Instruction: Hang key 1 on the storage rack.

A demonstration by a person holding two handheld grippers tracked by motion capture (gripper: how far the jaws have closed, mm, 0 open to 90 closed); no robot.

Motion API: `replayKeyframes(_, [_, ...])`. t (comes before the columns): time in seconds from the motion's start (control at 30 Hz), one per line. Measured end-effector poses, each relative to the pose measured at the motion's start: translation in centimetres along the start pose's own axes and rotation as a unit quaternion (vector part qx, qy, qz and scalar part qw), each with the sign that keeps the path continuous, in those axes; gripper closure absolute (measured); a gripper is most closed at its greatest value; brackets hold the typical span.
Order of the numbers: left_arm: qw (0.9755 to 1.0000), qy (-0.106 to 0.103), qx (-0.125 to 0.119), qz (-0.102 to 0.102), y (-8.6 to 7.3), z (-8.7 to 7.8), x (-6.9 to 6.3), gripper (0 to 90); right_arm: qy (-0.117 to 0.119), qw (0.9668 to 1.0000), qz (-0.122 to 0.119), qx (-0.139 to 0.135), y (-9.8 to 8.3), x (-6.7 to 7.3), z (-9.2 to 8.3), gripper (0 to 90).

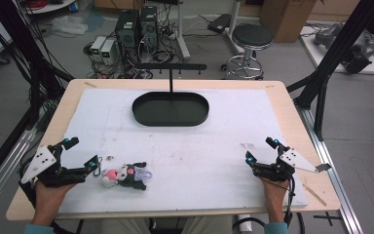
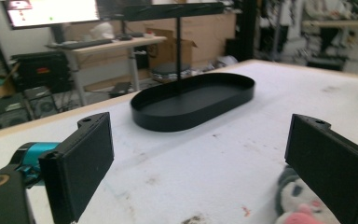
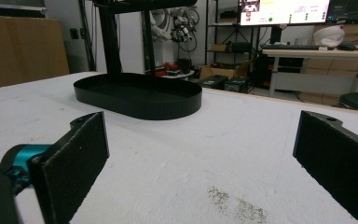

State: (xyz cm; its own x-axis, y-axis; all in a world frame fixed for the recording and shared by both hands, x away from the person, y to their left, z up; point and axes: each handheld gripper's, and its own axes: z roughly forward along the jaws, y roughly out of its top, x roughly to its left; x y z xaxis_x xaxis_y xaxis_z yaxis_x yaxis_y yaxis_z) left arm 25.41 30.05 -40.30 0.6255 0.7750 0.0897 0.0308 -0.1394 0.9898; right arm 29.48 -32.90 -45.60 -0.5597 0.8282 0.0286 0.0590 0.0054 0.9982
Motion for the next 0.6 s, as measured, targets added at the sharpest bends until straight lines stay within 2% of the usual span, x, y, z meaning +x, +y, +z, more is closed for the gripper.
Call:
replayKeyframes(0.1, [0.999, -0.033, 0.021, 0.021, 1.5, 0.3, 0.0, 8.3, 0.0, 1.0, 0.0, 0.0, 0.0, 0.0, 0.0, 2.6])
replayKeyframes(0.13, [0.999, -0.033, 0.021, 0.021, 1.5, 0.3, 0.0, 8.3, 0.0, 1.0, -0.001, 0.0, 0.0, 0.0, 0.0, 2.6])
replayKeyframes(0.17, [0.9977, -0.049, 0.034, 0.033, 2.4, 0.5, 0.0, 8.3, 0.0, 1.0, 0.0, 0.0, 0.0, 0.0, 0.0, 2.6])
replayKeyframes(0.23, [0.9957, -0.069, 0.049, 0.039, 3.1, 0.7, 0.1, 8.3, 0.0, 1.0, -0.001, 0.0, 0.0, 0.0, 0.0, 2.6])
replayKeyframes(0.27, [0.9957, -0.069, 0.049, 0.039, 3.1, 0.7, 0.1, 8.3, 0.0, 1.0, -0.001, 0.0, 0.0, 0.0, 0.0, 2.6])
replayKeyframes(0.3, [0.9931, -0.088, 0.062, 0.046, 3.6, 0.7, 0.2, 8.3, 0.0, 1.0, -0.001, 0.0, 0.0, 0.0, 0.0, 2.6])
replayKeyframes(0.33, [0.9931, -0.088, 0.062, 0.046, 3.6, 0.7, 0.2, 8.3, 0.0, 1.0, 0.0, 0.0, 0.0, 0.0, 0.0, 2.6])
replayKeyframes(0.37, [0.9904, -0.101, 0.075, 0.058, 3.9, 0.7, 0.3, 8.3, 0.0, 1.0, 0.001, 0.0, 0.0, 0.0, 0.0, 2.6])
replayKeyframes(0.47, [0.9848, -0.119, 0.104, 0.073, 4.1, 0.9, 0.3, 8.3, 0.0, 1.0, 0.001, 0.001, 0.0, 0.0, 0.0, 2.6])
replayKeyframes(0.5, [0.9848, -0.119, 0.104, 0.073, 4.1, 0.9, 0.3, 8.3, 0.0, 1.0, 0.002, 0.001, 0.0, 0.0, 0.0, 2.6])
replayKeyframes(0.53, [0.9803, -0.13, 0.122, 0.085, 4.2, 1.1, 0.2, 8.3, 0.0, 1.0, 0.002, 0.001, 0.0, 0.1, 0.0, 2.6])
replayKeyframes(0.6, [0.9764, -0.141, 0.137, 0.09, 4.2, 1.3, 0.1, 8.3, 0.0, 1.0, 0.001, 0.001, 0.0, 0.1, 0.0, 2.6])
